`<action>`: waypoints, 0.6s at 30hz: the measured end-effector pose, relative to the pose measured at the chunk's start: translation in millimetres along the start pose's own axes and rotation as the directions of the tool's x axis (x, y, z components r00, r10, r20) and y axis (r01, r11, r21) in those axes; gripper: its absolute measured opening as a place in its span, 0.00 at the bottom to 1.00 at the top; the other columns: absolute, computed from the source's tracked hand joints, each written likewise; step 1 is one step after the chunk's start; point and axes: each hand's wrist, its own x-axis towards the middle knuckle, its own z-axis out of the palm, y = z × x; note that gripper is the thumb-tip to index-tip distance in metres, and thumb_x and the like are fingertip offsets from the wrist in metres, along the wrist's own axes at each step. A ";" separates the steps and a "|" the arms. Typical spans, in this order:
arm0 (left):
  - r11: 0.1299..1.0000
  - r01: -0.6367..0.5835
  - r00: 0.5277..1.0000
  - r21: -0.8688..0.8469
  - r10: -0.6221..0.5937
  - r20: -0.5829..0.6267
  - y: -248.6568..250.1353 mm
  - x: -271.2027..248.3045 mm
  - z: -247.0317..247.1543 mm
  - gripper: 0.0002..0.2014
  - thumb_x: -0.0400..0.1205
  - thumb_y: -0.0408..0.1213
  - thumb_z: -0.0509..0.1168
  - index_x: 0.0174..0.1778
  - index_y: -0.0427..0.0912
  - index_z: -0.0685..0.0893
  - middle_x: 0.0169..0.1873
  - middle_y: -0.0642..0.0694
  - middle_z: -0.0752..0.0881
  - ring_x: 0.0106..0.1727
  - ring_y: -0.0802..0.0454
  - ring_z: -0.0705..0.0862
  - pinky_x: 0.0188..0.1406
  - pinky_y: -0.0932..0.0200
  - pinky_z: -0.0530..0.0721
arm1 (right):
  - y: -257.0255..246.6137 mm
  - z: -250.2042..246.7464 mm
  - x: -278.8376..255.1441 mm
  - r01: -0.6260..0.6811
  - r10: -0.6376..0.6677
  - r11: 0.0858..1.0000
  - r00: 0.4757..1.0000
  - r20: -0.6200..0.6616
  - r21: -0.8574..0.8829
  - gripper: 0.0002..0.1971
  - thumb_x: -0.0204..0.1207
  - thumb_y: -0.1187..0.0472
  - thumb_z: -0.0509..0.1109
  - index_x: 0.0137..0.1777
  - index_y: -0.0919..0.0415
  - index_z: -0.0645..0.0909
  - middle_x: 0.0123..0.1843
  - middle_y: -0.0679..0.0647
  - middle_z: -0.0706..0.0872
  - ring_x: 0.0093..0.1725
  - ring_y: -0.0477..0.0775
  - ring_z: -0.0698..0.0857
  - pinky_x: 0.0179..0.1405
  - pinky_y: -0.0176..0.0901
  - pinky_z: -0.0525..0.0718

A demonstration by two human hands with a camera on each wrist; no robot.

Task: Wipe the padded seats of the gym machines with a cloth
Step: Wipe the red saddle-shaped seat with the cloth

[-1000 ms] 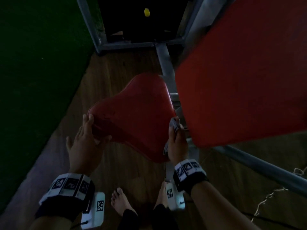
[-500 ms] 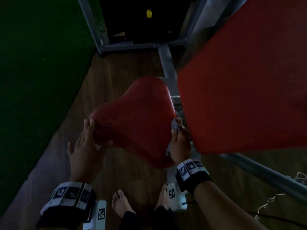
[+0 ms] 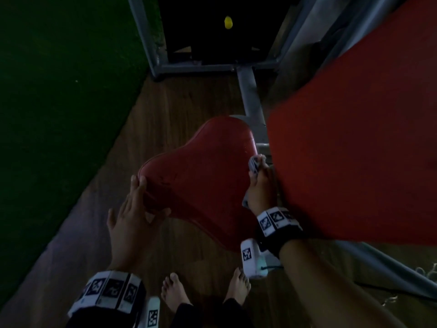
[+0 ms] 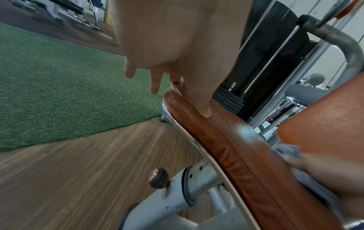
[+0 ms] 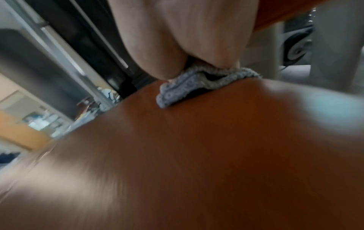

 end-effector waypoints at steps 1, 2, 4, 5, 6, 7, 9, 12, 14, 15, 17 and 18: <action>1.000 0.005 1.000 -0.005 -0.005 0.001 -0.1 -0.4 0.3 0.45 0.78 0.59 0.64 0.83 0.64 0.41 0.84 0.59 0.44 0.84 0.51 0.58 0.80 0.30 0.52 | -1.6 0.9 3.9 0.000 0.000 1.000 1.000 -0.006 -0.002 0.26 0.87 0.60 0.55 0.84 0.58 0.58 0.80 0.55 0.68 0.78 0.51 0.66 0.66 0.22 0.50; 1.000 0.009 1.000 -0.011 -0.009 0.002 0.2 -1.4 0.3 0.45 0.78 0.59 0.65 0.83 0.64 0.41 0.84 0.59 0.45 0.84 0.51 0.58 0.80 0.30 0.52 | -1.8 0.2 2.7 0.009 -0.009 1.000 1.000 -0.006 -0.011 0.26 0.87 0.61 0.55 0.84 0.58 0.58 0.80 0.55 0.67 0.79 0.50 0.66 0.63 0.17 0.48; 1.000 0.008 1.000 -0.020 -0.008 0.000 1.5 -2.3 0.2 0.46 0.78 0.59 0.65 0.83 0.65 0.40 0.84 0.59 0.46 0.83 0.50 0.59 0.80 0.31 0.52 | 4.2 -4.4 -10.4 0.051 -0.050 0.998 0.999 0.010 -0.024 0.28 0.87 0.63 0.56 0.85 0.56 0.55 0.83 0.51 0.62 0.80 0.45 0.61 0.59 0.07 0.44; 1.000 0.009 1.000 -0.020 -0.009 0.001 1.8 -1.5 -0.5 0.46 0.78 0.59 0.66 0.83 0.66 0.39 0.85 0.58 0.46 0.83 0.50 0.59 0.80 0.31 0.53 | 8.9 -5.6 -19.8 0.061 -0.061 0.998 0.998 0.020 -0.010 0.29 0.86 0.64 0.56 0.85 0.54 0.54 0.84 0.50 0.60 0.80 0.41 0.58 0.59 0.06 0.44; 1.000 0.014 1.000 -0.018 -0.014 0.005 1.4 -1.5 -1.2 0.46 0.78 0.59 0.66 0.82 0.66 0.39 0.85 0.58 0.46 0.83 0.49 0.60 0.80 0.31 0.53 | 13.3 -7.1 -29.8 0.063 -0.063 0.998 0.997 0.033 0.005 0.29 0.86 0.65 0.56 0.85 0.53 0.53 0.85 0.48 0.58 0.79 0.37 0.55 0.60 0.06 0.45; 1.000 0.017 1.000 -0.019 -0.017 0.008 1.4 -0.9 -1.6 0.46 0.78 0.59 0.65 0.83 0.66 0.39 0.85 0.58 0.46 0.83 0.49 0.60 0.80 0.31 0.53 | 16.9 -7.8 -36.4 0.065 -0.065 0.998 0.997 0.040 0.009 0.29 0.86 0.65 0.56 0.85 0.53 0.53 0.85 0.48 0.57 0.78 0.34 0.54 0.61 0.07 0.46; 1.000 0.015 1.000 -0.020 -0.015 0.018 0.9 -0.3 -2.2 0.46 0.77 0.60 0.65 0.83 0.65 0.40 0.84 0.60 0.44 0.83 0.49 0.60 0.79 0.31 0.54 | 17.8 -8.6 -37.8 0.049 -0.050 0.999 0.997 0.055 0.010 0.29 0.86 0.63 0.56 0.85 0.53 0.54 0.86 0.48 0.57 0.79 0.36 0.53 0.68 0.13 0.46; 1.000 0.006 1.000 -0.022 -0.006 0.017 0.1 -1.3 -2.3 0.46 0.77 0.60 0.65 0.83 0.65 0.41 0.84 0.60 0.45 0.83 0.49 0.60 0.79 0.29 0.55 | 6.0 -8.7 -20.6 -0.005 -0.002 0.997 0.996 0.087 0.078 0.28 0.86 0.55 0.58 0.85 0.51 0.55 0.85 0.49 0.59 0.82 0.44 0.58 0.73 0.30 0.53; 1.000 0.006 1.000 -0.030 -0.006 0.009 -0.2 -2.0 -1.7 0.46 0.77 0.59 0.66 0.83 0.64 0.42 0.84 0.58 0.47 0.83 0.49 0.60 0.78 0.29 0.55 | -1.4 -10.0 -10.1 -0.017 0.006 0.993 0.996 0.093 0.118 0.29 0.86 0.47 0.56 0.84 0.51 0.57 0.83 0.47 0.62 0.79 0.42 0.62 0.70 0.31 0.55; 1.000 0.006 1.000 -0.030 -0.006 0.007 -0.3 -1.9 -1.4 0.46 0.76 0.59 0.67 0.83 0.64 0.43 0.85 0.57 0.48 0.83 0.49 0.60 0.78 0.29 0.56 | -2.5 -9.8 -7.3 -0.019 0.008 0.992 0.996 0.089 0.125 0.28 0.86 0.44 0.54 0.84 0.50 0.58 0.82 0.46 0.64 0.78 0.41 0.63 0.70 0.30 0.57; 1.000 0.007 1.000 -0.025 -0.007 0.003 0.4 -1.6 -1.5 0.46 0.76 0.59 0.67 0.84 0.63 0.43 0.85 0.56 0.49 0.83 0.49 0.60 0.78 0.29 0.56 | -1.3 -8.2 -5.8 -0.017 0.008 0.991 0.998 0.068 0.136 0.26 0.87 0.44 0.50 0.83 0.49 0.61 0.83 0.45 0.64 0.80 0.43 0.63 0.73 0.29 0.57; 1.000 0.008 1.000 -0.025 -0.008 0.003 0.8 -1.5 -1.9 0.46 0.76 0.59 0.67 0.84 0.63 0.44 0.85 0.56 0.49 0.83 0.49 0.60 0.78 0.29 0.57 | 0.2 -7.0 -6.5 -0.017 0.009 0.989 0.998 0.055 0.146 0.25 0.87 0.46 0.49 0.83 0.49 0.61 0.83 0.46 0.63 0.81 0.44 0.62 0.77 0.32 0.57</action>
